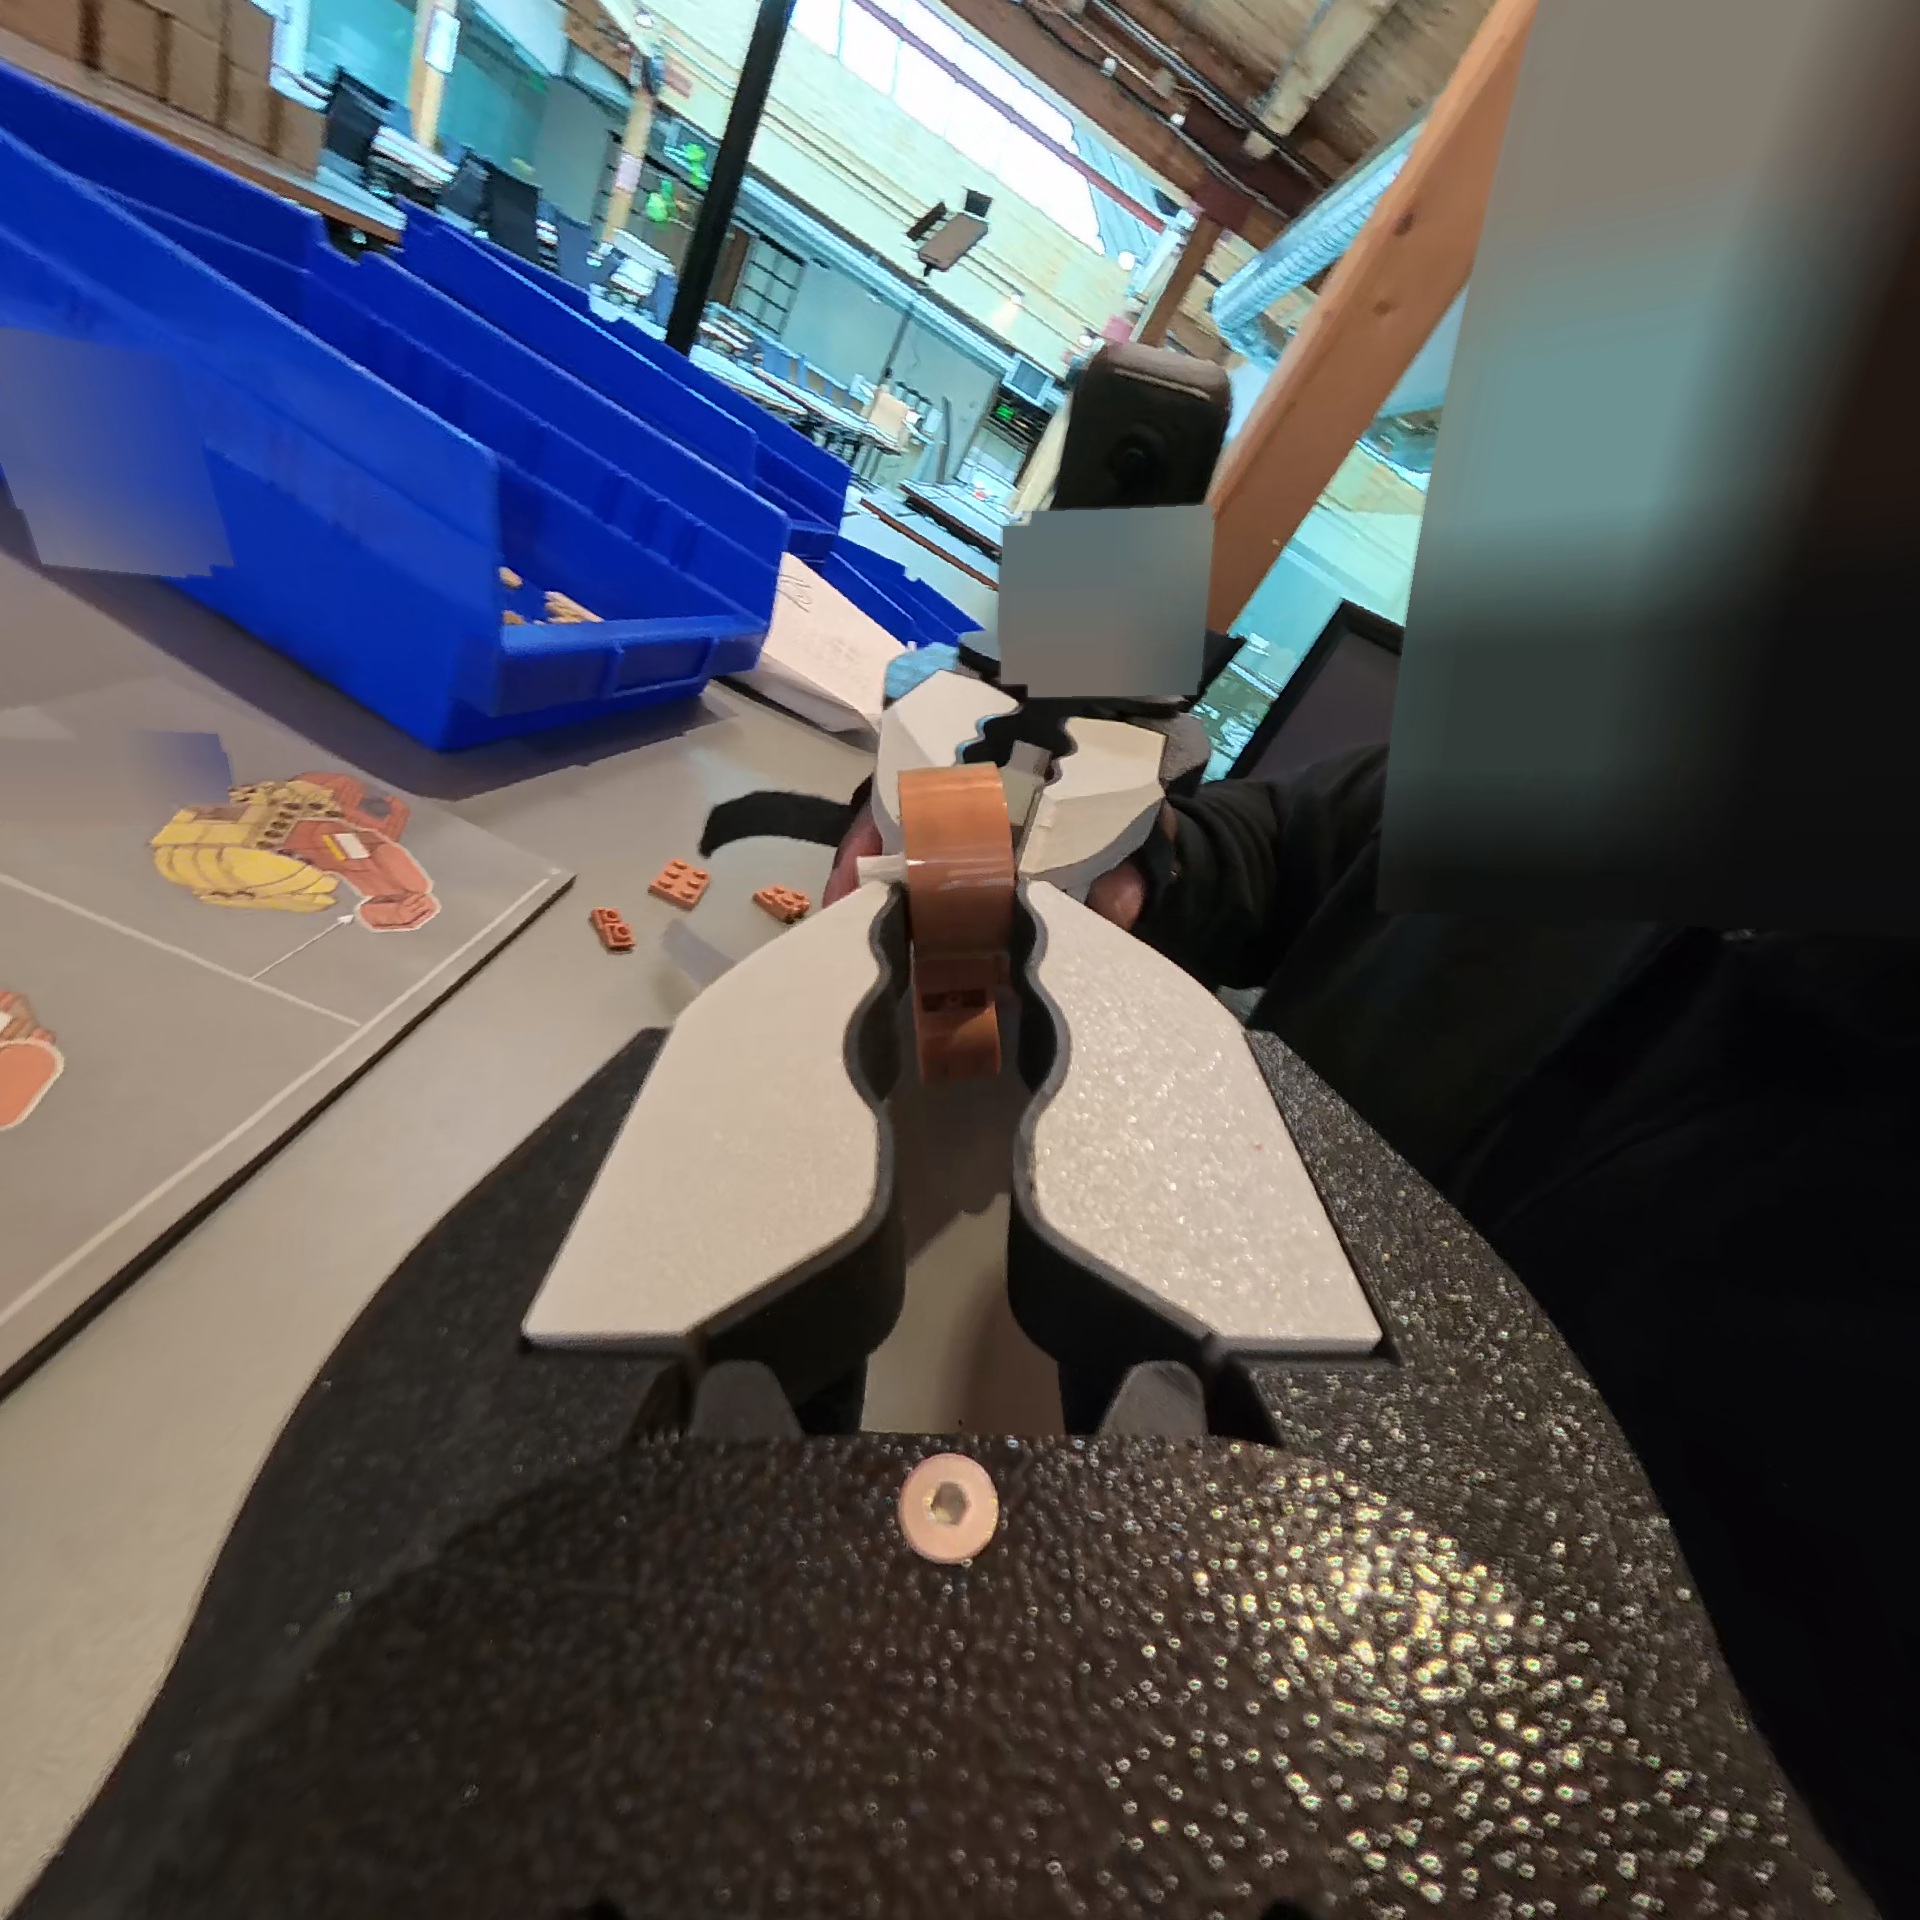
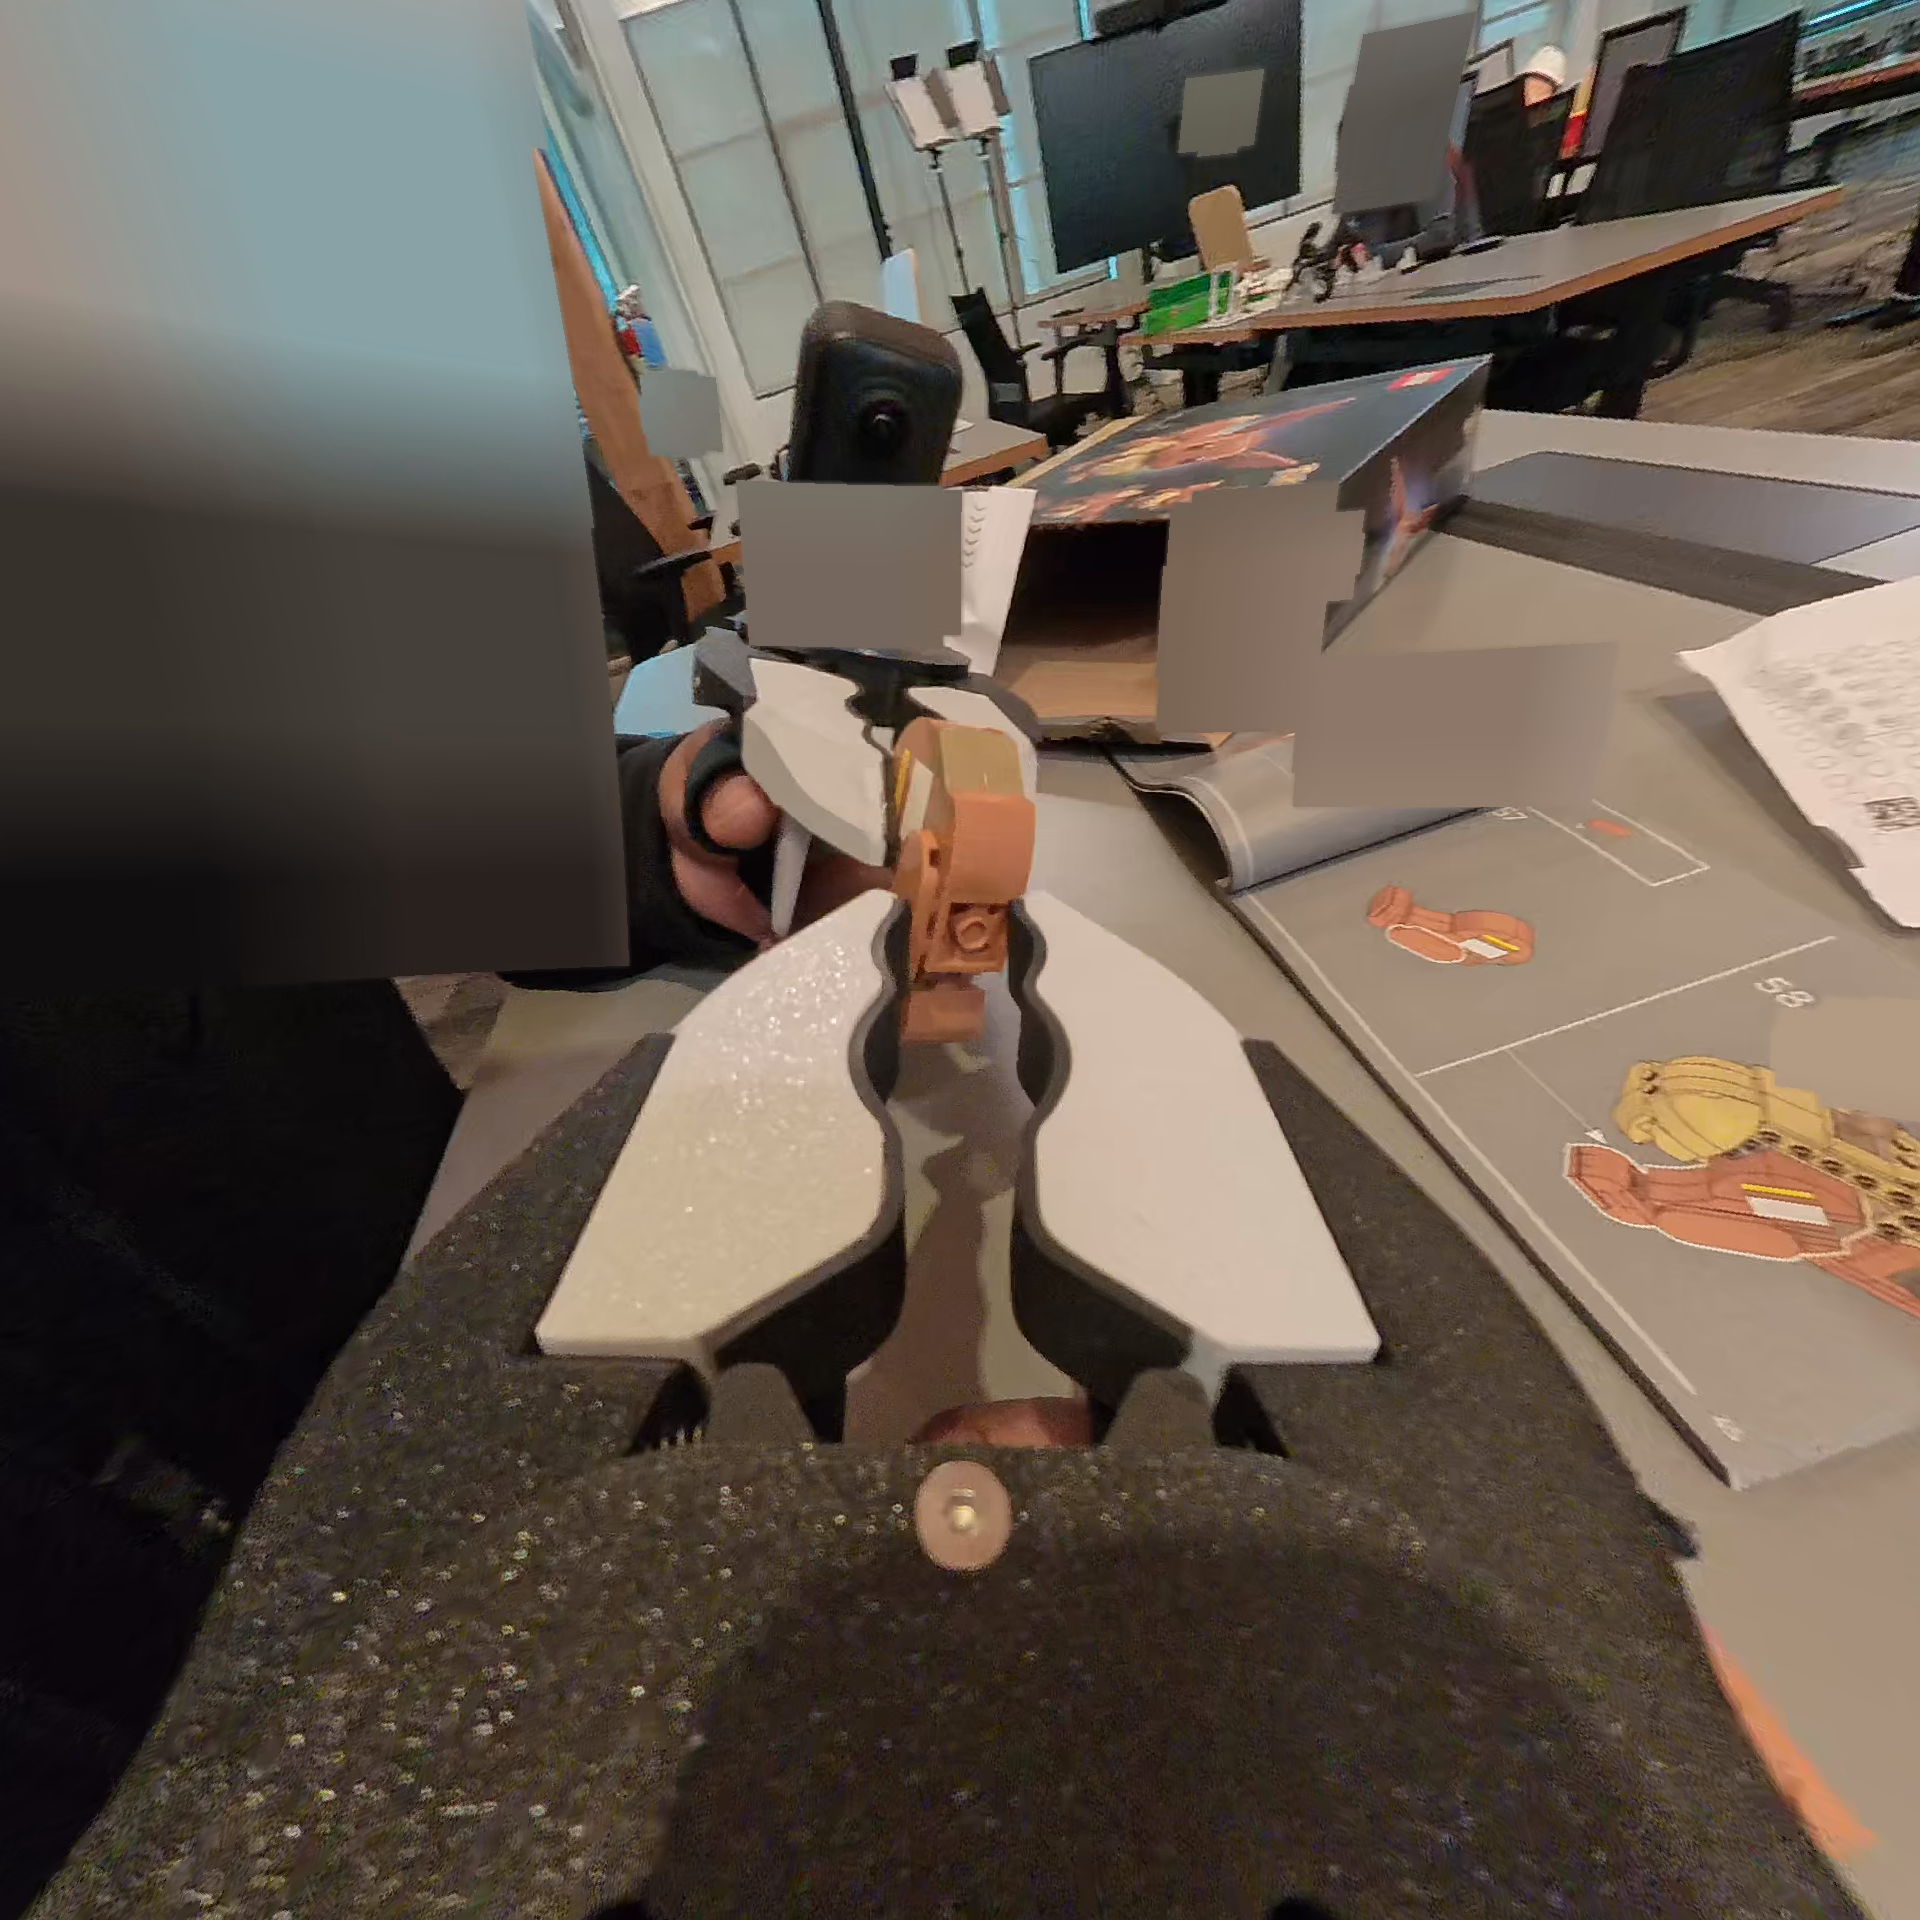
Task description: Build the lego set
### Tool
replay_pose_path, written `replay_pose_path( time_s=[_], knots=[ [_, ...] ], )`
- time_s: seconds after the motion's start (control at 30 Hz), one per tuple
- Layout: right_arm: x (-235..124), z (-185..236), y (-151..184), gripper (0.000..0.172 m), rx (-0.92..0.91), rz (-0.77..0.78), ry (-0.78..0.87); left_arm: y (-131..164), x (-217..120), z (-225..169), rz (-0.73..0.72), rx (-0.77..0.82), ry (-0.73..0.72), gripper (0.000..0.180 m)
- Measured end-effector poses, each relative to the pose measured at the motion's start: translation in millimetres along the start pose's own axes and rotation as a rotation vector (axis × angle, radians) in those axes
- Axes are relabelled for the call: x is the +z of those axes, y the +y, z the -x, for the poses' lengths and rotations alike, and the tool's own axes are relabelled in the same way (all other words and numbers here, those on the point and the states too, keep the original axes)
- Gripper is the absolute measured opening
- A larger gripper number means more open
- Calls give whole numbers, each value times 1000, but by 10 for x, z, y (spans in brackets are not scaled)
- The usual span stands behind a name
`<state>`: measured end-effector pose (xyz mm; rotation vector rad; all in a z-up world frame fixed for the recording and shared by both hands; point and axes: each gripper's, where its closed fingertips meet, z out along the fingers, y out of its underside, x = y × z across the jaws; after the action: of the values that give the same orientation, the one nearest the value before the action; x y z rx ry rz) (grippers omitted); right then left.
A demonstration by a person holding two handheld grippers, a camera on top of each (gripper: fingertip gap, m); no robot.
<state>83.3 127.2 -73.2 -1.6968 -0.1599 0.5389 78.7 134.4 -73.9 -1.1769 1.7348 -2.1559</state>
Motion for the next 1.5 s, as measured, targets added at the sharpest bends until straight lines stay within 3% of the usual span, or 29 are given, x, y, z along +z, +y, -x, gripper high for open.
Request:
replay_pose_path(
  time_s=[0.3,1.1,1.23,1.37,1.5],
  knots=[
    [-6,114,-14,16,-16,2,-64,15,-23,-110,18,29,91,18],
    [2,134,10,8,-52,7,-51,26,-48,-140,38,86,91,19],
    [-11,53,10,9,43,6,-56,-11,-14,-46,5,-38,67,17],
    [-1,24,49,31,121,32,-89,-68,-42,89,-66,-227,56,17],
    [20,-29,90,34,222,42,-95,-63,-81,192,-89,-352,29,16]
  ],
)
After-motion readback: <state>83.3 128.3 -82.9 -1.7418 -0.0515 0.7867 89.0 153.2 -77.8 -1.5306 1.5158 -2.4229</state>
